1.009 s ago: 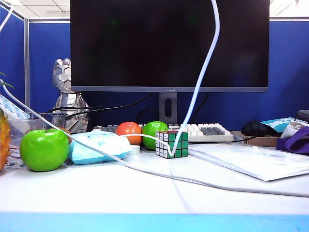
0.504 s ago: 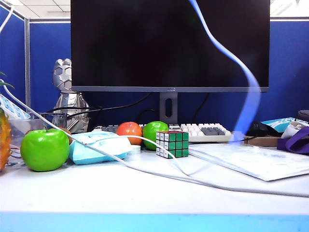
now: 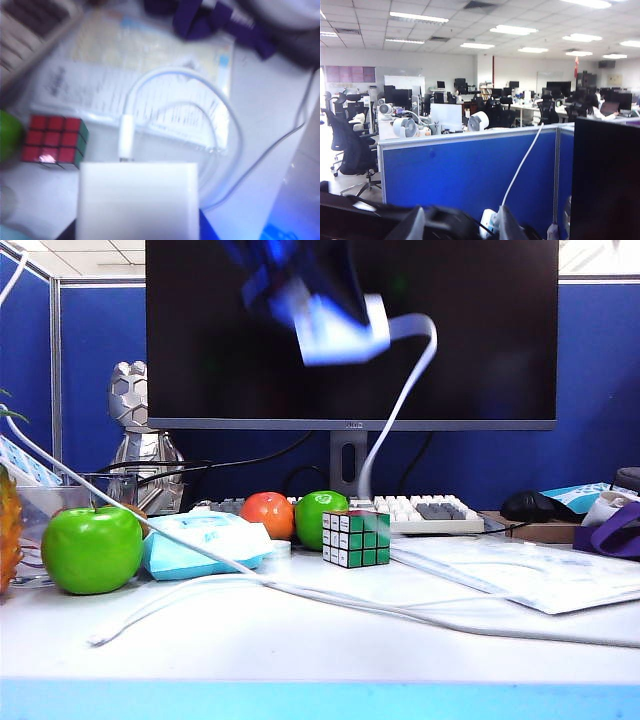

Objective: Pick up the Type-C charging cable and the charging base, insert one end of the Type-C charger into the corresponding slot on the base, and finally place the plugged-in charger back on the table.

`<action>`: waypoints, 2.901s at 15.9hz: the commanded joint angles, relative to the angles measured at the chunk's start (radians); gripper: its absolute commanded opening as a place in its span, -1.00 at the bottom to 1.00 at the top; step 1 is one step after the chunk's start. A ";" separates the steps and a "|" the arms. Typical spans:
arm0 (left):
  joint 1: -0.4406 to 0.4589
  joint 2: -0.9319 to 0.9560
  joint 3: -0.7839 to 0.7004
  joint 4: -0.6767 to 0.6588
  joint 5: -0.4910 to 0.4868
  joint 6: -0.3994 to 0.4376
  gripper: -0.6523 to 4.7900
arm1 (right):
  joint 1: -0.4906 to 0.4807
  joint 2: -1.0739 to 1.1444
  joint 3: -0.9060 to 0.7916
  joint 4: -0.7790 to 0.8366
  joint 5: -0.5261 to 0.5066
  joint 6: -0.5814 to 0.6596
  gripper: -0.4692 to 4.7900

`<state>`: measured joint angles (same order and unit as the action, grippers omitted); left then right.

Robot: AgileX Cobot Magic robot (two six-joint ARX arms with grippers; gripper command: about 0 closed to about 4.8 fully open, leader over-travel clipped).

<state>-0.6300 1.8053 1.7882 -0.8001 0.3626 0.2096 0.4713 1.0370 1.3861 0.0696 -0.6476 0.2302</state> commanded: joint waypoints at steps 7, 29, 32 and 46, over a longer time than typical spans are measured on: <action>-0.002 0.240 0.006 0.039 -0.104 0.053 -0.78 | 0.001 -0.009 0.003 -0.044 0.002 0.001 -0.06; -0.051 0.039 0.007 0.085 -0.062 0.037 -0.78 | 0.001 -0.077 0.003 -0.212 0.166 -0.045 -0.02; -0.048 -0.194 0.007 0.138 0.083 0.011 -0.78 | 0.001 -0.088 0.003 -0.273 0.272 -0.052 -0.02; -0.048 -0.753 0.007 0.372 0.273 -0.192 0.09 | 0.005 -0.153 0.002 -0.494 0.264 -0.118 -0.88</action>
<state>-0.6777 1.0744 1.7916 -0.4282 0.6838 0.0246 0.4747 0.9043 1.3846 -0.3824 -0.3843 0.1421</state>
